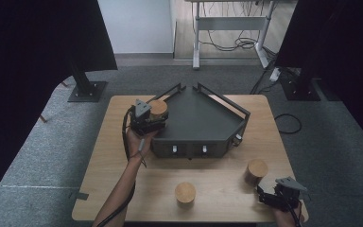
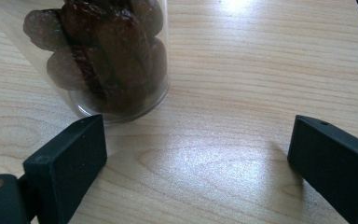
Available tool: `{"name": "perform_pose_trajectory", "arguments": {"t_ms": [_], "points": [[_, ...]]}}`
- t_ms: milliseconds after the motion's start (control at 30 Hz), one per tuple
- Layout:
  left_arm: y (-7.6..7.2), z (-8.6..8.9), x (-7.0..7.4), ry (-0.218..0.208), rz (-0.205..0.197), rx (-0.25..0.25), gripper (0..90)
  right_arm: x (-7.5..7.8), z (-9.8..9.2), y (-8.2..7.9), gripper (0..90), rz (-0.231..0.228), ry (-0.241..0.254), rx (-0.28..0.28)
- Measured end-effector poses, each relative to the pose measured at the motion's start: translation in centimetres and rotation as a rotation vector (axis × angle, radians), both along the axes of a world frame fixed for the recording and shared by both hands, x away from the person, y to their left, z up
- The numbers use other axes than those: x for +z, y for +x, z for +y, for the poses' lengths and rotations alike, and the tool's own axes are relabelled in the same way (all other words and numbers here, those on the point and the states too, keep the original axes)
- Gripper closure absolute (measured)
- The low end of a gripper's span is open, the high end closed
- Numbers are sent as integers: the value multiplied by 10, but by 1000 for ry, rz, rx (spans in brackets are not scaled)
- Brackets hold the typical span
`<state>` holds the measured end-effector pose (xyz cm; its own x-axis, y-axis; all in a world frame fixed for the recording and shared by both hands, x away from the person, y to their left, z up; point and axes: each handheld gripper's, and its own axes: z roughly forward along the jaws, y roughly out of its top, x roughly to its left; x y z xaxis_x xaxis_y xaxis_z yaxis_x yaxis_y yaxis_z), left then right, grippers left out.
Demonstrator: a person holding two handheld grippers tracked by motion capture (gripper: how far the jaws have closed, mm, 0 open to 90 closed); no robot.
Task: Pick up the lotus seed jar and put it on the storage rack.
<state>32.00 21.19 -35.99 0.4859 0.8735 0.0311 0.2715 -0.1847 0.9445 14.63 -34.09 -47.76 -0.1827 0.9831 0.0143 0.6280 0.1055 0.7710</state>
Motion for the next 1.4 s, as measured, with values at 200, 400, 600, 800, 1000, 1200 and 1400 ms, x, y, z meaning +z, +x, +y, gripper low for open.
{"name": "perform_pose_trajectory", "arguments": {"t_ms": [200, 400, 600, 800, 1000, 1200, 1400], "points": [[2, -1, -4, 3, 9, 0, 255, 0, 0, 0, 37, 0, 0, 0], [4, -1, -7, 1, 16, 3, 255, 0, 0, 0, 37, 0, 0, 1], [5, -1, -10, 4, 25, 7, 254, 0, 0, 0, 37, 0, 0, 1], [7, 0, -13, 4, 38, 2, 254, 0, 0, 0, 37, 0, 0, 2], [8, 1, -14, 2, 37, -2, 253, 0, 0, 0, 37, 0, 0, 3], [9, 2, -14, 1, 37, -6, 250, 0, 0, 0, 37, 0, 0, 4], [13, -2, -11, 15, 68, 1, 136, 0, 0, 0, 37, 0, 0, 6]]}}
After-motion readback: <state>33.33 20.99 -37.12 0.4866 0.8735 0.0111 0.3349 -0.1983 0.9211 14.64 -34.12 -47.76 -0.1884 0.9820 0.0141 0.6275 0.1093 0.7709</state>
